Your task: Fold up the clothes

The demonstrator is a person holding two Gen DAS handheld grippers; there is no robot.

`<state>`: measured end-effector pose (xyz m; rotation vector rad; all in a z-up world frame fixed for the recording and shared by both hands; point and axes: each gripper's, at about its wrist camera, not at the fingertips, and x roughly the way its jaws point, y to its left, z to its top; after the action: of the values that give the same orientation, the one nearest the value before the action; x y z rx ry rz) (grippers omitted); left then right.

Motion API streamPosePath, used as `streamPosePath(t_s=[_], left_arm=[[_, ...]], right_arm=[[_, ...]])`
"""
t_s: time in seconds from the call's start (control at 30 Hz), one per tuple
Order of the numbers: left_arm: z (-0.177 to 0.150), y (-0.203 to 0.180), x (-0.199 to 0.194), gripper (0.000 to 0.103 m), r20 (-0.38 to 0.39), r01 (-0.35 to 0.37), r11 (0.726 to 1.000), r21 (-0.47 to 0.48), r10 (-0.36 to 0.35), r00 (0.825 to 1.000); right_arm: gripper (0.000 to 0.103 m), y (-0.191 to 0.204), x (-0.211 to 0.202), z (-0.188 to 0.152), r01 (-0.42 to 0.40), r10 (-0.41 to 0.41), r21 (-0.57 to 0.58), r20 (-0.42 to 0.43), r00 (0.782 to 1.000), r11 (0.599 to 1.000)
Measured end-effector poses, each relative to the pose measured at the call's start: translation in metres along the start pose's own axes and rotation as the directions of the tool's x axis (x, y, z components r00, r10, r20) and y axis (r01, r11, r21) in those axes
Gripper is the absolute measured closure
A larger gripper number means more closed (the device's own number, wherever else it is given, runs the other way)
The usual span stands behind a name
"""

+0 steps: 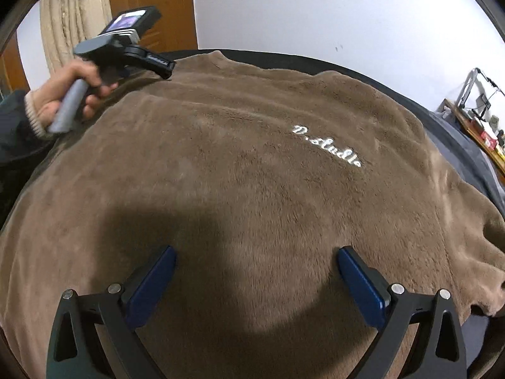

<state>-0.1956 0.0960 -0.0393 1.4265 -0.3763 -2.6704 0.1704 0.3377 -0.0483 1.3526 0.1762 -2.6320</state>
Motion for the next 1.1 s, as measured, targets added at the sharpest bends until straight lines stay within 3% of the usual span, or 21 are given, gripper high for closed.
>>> streamPosePath(t_s=[0.1, 0.2, 0.33, 0.47, 0.7, 0.77, 0.83, 0.9, 1.0, 1.1], left_arm=[[-0.002, -0.008, -0.003, 0.0, 0.063, -0.06, 0.998, 0.034, 0.057, 0.996], [-0.005, -0.007, -0.006, 0.0, 0.05, -0.056, 0.998, 0.017, 0.055, 0.997], [-0.025, -0.001, -0.03, 0.0, -0.001, 0.069, 0.998, -0.002, -0.069, 0.998], [-0.076, -0.011, -0.074, 0.0, 0.009, 0.178, 0.976, 0.126, -0.18, 0.984], [-0.184, -0.005, -0.132, 0.0, 0.002, 0.25, 0.93, 0.269, -0.26, 0.966], [-0.2, -0.003, -0.134, 0.0, 0.004, 0.259, 0.922, 0.287, -0.272, 0.962], [-0.209, 0.011, -0.133, 0.0, -0.002, 0.279, 0.917, 0.287, -0.29, 0.957], [-0.217, 0.023, -0.132, 0.0, -0.006, 0.311, 0.909, 0.278, -0.322, 0.947], [-0.231, 0.044, -0.13, 0.0, -0.025, 0.377, 0.892, 0.248, -0.383, 0.923], [-0.247, 0.058, -0.136, 0.0, -0.015, 0.383, 0.888, 0.253, -0.392, 0.92]], right_arm=[[0.0, -0.003, -0.002, -0.002, 0.001, -0.001, -0.001, 0.002, 1.0, 1.0], [0.0, -0.008, -0.005, -0.001, -0.002, 0.002, 0.0, 0.002, 1.0, 1.0], [0.0, -0.009, -0.005, 0.0, -0.002, 0.002, 0.001, 0.003, 1.0, 1.0], [0.0, -0.008, 0.0, 0.003, -0.003, 0.003, 0.004, 0.004, 1.0, 1.0], [0.0, -0.02, -0.016, 0.007, -0.047, 0.043, 0.091, 0.05, 0.998, 0.995], [0.0, -0.02, -0.026, 0.009, -0.04, 0.034, 0.099, 0.064, 0.997, 0.994], [0.0, -0.014, -0.024, 0.006, -0.011, 0.009, 0.067, 0.024, 1.0, 0.998], [0.0, -0.007, -0.017, -0.001, 0.001, 0.001, 0.026, -0.048, 0.999, 1.0], [0.0, -0.001, -0.023, -0.017, -0.004, 0.002, -0.028, -0.076, 0.997, 1.0], [0.0, -0.005, -0.037, -0.03, -0.012, 0.011, -0.016, -0.042, 0.999, 1.0]])
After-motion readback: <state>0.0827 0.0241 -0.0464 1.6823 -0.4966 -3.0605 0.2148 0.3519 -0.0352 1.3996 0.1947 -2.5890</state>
